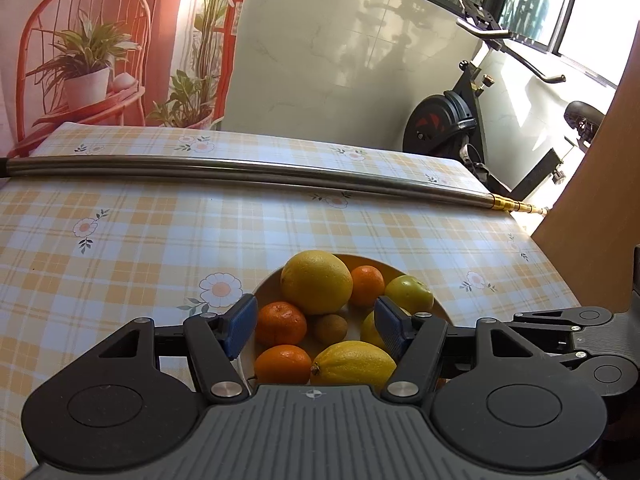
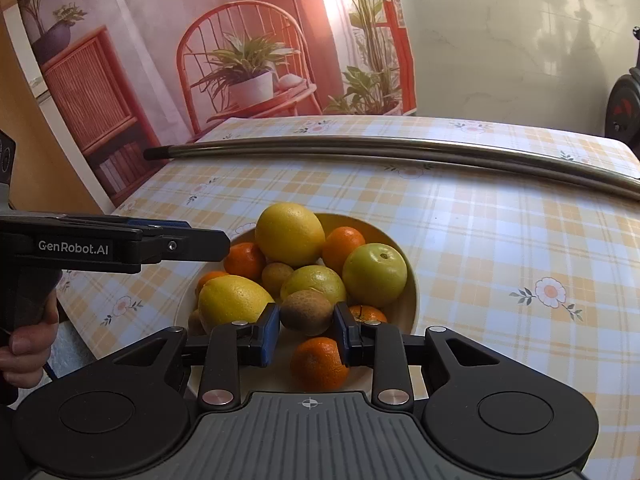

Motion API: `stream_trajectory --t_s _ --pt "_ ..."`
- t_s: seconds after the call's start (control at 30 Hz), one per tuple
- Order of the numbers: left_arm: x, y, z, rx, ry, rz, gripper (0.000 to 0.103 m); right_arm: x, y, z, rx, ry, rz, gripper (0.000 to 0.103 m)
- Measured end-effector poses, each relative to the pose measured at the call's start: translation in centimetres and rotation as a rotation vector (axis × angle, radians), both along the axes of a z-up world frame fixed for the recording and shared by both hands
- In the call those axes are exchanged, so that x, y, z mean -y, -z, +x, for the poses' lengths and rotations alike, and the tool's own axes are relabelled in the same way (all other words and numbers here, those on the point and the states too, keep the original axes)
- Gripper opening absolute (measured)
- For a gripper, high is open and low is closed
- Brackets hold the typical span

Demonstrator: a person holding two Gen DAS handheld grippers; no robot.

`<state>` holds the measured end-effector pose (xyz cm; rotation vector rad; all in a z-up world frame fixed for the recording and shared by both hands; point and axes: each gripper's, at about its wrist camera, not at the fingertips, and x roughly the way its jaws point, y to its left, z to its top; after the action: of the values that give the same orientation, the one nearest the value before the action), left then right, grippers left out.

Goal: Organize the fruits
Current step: 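Lower the lemon and kiwi onto the plate and open both grippers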

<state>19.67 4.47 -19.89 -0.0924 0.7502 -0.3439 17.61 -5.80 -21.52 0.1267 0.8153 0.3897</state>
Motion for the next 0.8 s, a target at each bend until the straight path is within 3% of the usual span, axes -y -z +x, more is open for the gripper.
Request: stream_trajectory --t_s 0.8 --pt "-0.93 -0.12 -0.36 0.003 -0.045 -0.006 0.067 -0.95 0.28 -0.14 -0.02 -0.023 -0.027 0.029"
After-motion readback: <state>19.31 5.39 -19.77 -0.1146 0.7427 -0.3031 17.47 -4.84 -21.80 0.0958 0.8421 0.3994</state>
